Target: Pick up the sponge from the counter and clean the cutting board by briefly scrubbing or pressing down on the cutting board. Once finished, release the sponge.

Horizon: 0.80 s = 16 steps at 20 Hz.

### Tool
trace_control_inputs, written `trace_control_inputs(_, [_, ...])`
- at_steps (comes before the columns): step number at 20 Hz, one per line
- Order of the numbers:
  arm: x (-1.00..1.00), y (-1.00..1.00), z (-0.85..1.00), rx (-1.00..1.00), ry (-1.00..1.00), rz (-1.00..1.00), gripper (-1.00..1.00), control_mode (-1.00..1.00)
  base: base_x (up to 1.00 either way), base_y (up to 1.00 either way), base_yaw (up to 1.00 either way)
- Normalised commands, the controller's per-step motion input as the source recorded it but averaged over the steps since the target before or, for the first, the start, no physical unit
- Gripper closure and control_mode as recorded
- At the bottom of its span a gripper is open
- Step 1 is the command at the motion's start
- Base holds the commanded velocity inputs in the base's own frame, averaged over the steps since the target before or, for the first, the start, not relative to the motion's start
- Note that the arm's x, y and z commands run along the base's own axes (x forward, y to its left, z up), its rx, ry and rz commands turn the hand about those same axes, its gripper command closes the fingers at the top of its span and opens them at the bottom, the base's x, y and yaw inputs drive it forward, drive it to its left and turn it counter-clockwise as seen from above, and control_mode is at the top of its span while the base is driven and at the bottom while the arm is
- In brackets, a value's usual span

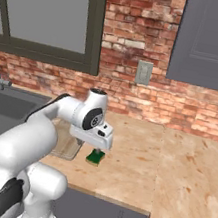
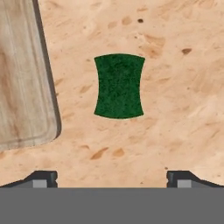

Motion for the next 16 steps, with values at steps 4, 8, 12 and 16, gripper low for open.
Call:
trace_control_inputs(4, [0.28,-0.11,-0.30,0.00,0.00,0.00,-1.00,-1.00,0.00,0.00,0.00])
trace_control_inputs(8, [0.25,-0.06,-0.30,0.00,0.01,0.02,-1.00,-1.00,0.00,0.00,0.00])
trace_control_inputs(12, [0.25,-0.01,-0.31,0.00,0.00,0.01,-1.00,-1.00,0.00,0.00,0.00])
trace_control_inputs(16, [0.22,-0.01,-0.29,0.00,0.00,0.03,-1.00,-1.00,0.00,0.00,0.00])
